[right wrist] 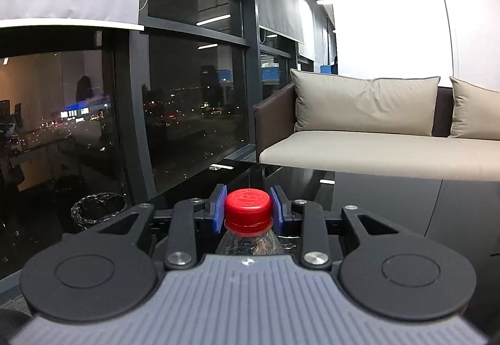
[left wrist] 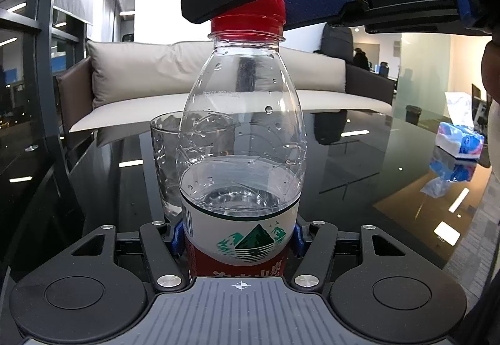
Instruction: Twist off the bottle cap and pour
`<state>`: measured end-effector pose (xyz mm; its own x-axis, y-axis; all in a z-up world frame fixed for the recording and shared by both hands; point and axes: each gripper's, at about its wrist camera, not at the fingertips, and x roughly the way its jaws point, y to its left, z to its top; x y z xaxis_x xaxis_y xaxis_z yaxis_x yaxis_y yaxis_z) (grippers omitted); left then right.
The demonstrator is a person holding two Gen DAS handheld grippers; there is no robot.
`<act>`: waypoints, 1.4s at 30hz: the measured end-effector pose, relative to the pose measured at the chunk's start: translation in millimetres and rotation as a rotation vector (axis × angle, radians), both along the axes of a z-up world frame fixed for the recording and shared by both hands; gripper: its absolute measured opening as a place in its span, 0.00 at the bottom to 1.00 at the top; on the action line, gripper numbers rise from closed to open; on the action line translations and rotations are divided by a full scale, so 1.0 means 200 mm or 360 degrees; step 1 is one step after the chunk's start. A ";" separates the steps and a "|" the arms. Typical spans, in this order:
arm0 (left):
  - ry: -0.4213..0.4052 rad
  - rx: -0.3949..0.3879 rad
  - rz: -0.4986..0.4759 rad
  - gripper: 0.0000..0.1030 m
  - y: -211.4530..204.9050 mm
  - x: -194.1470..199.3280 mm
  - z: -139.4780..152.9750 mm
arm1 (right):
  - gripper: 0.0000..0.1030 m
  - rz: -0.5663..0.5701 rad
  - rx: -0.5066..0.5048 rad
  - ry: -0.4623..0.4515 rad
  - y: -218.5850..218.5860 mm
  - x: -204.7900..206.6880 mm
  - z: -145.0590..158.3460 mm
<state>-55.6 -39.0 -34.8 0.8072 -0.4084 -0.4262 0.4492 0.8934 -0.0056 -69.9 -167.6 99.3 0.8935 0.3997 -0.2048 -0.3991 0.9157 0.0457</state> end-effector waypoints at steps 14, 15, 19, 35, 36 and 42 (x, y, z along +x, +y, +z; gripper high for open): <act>-0.0020 0.0000 -0.0020 0.54 0.01 -0.01 -0.01 | 0.30 0.0329 0.0043 -0.0061 -0.20 0.07 -0.03; -0.0019 -0.0002 -0.0022 0.54 0.01 0.00 -0.01 | 0.30 0.0360 0.0045 -0.0065 -0.21 0.08 -0.03; -0.0015 -0.0004 -0.0033 0.54 0.02 0.00 -0.01 | 0.30 0.0506 0.0062 -0.0074 -0.26 0.12 -0.02; -0.0001 -0.0004 -0.0025 0.54 0.01 0.03 -0.02 | 0.34 0.0618 0.0080 -0.0035 -0.34 0.12 0.07; 0.0000 -0.0006 -0.0022 0.54 0.01 0.03 -0.02 | 0.35 0.0569 0.0077 -0.0046 -0.33 0.08 0.07; -0.0005 0.0009 -0.0011 0.54 0.00 0.02 -0.02 | 0.43 0.0349 0.0041 -0.0038 -0.25 -0.05 0.09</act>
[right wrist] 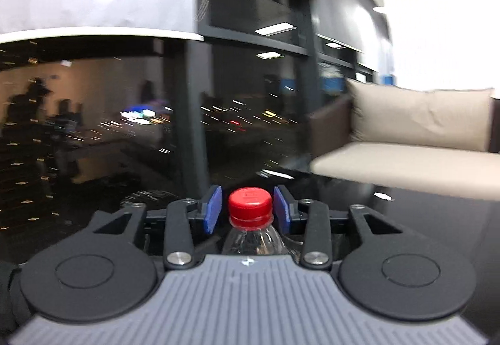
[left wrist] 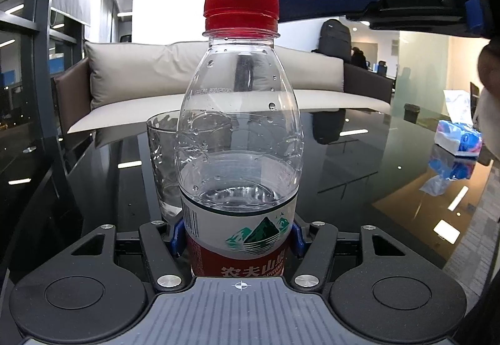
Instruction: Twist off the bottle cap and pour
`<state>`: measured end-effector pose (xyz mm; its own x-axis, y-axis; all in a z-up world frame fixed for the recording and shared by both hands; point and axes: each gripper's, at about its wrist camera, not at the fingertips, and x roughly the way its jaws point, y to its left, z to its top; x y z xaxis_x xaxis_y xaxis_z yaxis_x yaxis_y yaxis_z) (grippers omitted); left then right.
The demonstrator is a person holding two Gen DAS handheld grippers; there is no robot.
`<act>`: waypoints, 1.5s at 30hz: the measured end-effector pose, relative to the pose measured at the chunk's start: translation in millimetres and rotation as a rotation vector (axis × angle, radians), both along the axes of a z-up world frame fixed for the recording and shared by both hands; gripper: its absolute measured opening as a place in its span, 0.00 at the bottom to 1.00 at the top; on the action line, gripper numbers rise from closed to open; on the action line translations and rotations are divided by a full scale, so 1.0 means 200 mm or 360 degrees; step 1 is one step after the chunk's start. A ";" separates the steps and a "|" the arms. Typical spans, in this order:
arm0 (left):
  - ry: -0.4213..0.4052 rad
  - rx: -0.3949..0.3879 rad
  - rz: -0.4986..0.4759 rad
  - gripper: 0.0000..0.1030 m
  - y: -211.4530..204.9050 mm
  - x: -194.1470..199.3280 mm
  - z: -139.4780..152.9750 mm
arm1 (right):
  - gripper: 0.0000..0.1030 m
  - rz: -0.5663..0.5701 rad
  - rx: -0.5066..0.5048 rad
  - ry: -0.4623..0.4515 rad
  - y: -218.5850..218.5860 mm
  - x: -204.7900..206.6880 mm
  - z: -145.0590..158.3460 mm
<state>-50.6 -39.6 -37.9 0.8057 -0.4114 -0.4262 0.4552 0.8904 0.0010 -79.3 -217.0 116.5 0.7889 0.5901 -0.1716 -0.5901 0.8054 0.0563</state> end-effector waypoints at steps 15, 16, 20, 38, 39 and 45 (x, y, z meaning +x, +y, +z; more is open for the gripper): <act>-0.0003 0.0011 0.0002 0.54 0.00 -0.03 0.01 | 0.31 -0.0193 -0.0113 -0.0011 0.14 0.02 -0.04; -0.0005 0.0012 0.0002 0.54 0.00 -0.03 0.01 | 0.31 -0.0181 -0.0109 -0.0018 0.14 0.02 -0.05; -0.0012 0.0020 0.0000 0.54 -0.01 -0.04 0.01 | 0.31 -0.0125 -0.0083 -0.0024 0.10 0.04 -0.06; -0.0012 0.0014 -0.0019 0.54 0.00 -0.03 0.00 | 0.31 0.0566 -0.0006 -0.0107 -0.16 0.27 -0.08; -0.0011 0.0011 -0.0017 0.54 0.01 -0.02 0.00 | 0.31 0.0593 -0.0012 -0.0111 -0.16 0.28 -0.07; -0.0007 0.0008 -0.0010 0.54 0.00 -0.02 0.00 | 0.31 0.0414 -0.0042 -0.0012 -0.10 0.25 0.02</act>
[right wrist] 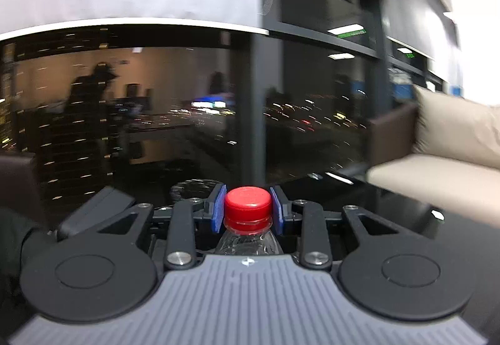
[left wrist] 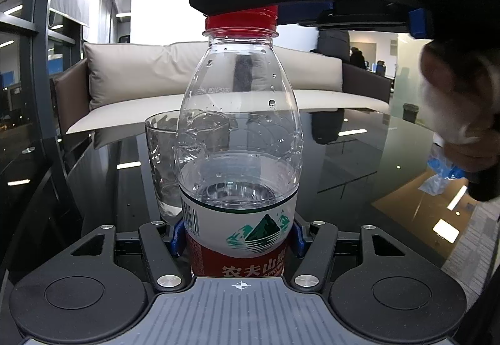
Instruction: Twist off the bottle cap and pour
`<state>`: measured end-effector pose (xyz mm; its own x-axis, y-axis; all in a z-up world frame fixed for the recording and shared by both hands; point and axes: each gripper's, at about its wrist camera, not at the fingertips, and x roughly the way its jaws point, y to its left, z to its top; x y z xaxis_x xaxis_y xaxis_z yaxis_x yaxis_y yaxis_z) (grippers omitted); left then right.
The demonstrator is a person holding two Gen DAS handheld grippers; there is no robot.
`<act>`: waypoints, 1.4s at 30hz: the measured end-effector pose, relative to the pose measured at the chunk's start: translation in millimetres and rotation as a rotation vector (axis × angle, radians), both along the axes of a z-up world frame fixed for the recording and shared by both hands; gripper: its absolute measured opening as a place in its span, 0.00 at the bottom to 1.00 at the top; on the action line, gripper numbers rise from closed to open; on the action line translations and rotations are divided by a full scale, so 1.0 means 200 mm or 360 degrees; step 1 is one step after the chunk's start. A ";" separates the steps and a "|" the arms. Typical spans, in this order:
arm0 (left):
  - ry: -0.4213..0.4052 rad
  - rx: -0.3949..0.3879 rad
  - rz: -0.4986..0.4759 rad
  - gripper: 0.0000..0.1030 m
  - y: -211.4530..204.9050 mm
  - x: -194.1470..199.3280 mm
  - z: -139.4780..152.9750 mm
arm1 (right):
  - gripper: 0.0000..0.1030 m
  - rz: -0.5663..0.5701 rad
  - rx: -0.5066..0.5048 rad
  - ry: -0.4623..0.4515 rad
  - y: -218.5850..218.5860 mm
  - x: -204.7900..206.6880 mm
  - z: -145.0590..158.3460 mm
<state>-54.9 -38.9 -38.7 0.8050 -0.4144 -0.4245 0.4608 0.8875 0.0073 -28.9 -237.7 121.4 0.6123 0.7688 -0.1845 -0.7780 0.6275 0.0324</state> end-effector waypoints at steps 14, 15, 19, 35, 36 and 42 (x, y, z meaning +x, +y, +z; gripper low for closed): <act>-0.0003 0.0012 0.0000 0.54 -0.01 -0.01 0.00 | 0.32 -0.0501 0.0030 0.0045 0.16 -0.19 -0.03; -0.0003 0.0011 0.0000 0.54 -0.01 -0.01 0.00 | 0.32 -0.0507 0.0017 0.0029 0.17 -0.19 -0.04; -0.0005 0.0016 -0.0001 0.54 -0.01 -0.02 0.00 | 0.31 -0.0475 -0.0010 -0.0029 0.17 -0.18 -0.07; -0.0014 0.0010 -0.0019 0.54 -0.07 -0.09 -0.03 | 0.32 0.0322 -0.0013 -0.0057 -0.10 0.09 -0.07; -0.0014 0.0010 -0.0018 0.54 -0.07 -0.10 -0.03 | 0.32 0.0303 -0.0031 -0.0050 -0.09 0.09 -0.06; -0.0010 0.0010 -0.0010 0.54 -0.08 -0.12 -0.03 | 0.49 0.0067 0.0040 -0.0023 -0.11 -0.03 -0.05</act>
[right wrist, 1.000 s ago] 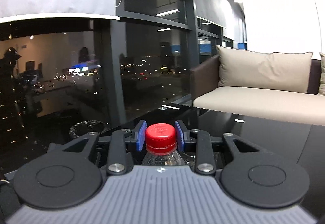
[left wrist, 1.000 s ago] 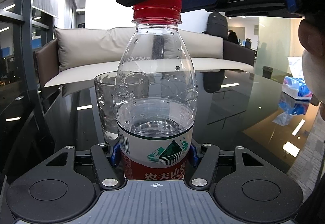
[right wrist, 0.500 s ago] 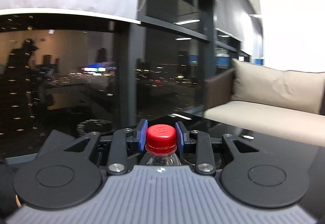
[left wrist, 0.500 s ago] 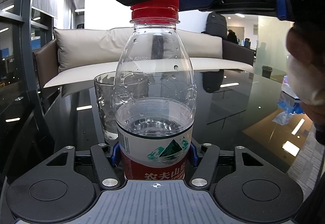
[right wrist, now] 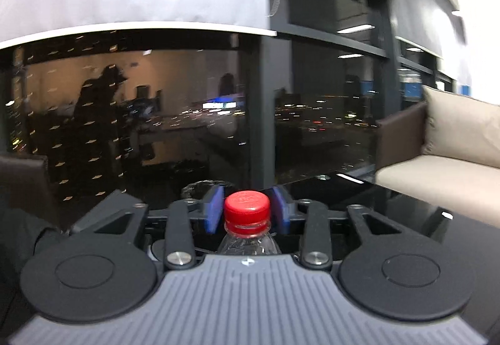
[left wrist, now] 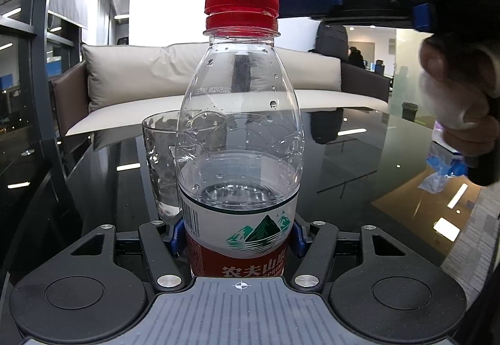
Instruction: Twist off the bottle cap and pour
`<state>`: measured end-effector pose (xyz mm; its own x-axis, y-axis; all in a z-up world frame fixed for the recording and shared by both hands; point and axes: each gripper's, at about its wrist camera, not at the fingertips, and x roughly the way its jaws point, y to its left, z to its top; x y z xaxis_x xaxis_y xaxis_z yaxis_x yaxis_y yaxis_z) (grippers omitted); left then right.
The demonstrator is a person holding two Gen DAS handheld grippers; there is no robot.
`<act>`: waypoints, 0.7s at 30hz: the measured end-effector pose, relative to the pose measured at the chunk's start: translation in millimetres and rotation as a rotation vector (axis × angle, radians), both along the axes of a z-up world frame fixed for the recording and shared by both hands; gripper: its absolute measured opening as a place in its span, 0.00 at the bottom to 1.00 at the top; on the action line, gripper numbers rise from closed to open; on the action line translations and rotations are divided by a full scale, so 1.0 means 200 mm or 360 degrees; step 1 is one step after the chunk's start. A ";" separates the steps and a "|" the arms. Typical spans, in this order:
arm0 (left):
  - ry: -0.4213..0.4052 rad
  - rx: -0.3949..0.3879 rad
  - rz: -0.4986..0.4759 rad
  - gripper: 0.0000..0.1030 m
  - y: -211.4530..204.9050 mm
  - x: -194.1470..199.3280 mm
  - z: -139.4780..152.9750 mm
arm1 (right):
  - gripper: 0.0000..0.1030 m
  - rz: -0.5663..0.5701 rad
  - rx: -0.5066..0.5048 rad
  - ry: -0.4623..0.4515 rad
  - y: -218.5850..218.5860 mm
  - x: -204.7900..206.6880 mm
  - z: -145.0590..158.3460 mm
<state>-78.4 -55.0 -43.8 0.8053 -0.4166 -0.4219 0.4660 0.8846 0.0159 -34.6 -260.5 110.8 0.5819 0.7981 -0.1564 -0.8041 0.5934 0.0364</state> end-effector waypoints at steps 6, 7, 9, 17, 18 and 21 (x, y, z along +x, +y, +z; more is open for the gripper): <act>0.0008 0.0002 0.0012 0.55 0.00 -0.01 0.01 | 0.50 -0.0295 0.0005 0.0007 0.06 -0.13 0.01; 0.0010 0.0001 0.0014 0.55 0.01 0.00 0.02 | 0.50 -0.0325 -0.0010 0.0001 0.08 -0.15 0.00; 0.0012 0.0003 0.0015 0.55 0.01 -0.01 0.02 | 0.50 -0.0385 -0.0031 0.0003 0.11 -0.16 -0.01; 0.0014 0.0010 0.0017 0.55 0.02 0.03 0.04 | 0.36 -0.0531 -0.0025 0.0117 0.22 -0.12 -0.07; 0.0015 0.0012 0.0018 0.55 0.02 0.04 0.04 | 0.33 -0.0522 -0.0015 0.0125 0.22 -0.11 -0.07; 0.0022 0.0003 0.0017 0.55 0.03 0.05 0.04 | 0.32 -0.0513 -0.0060 0.0082 0.24 -0.13 -0.07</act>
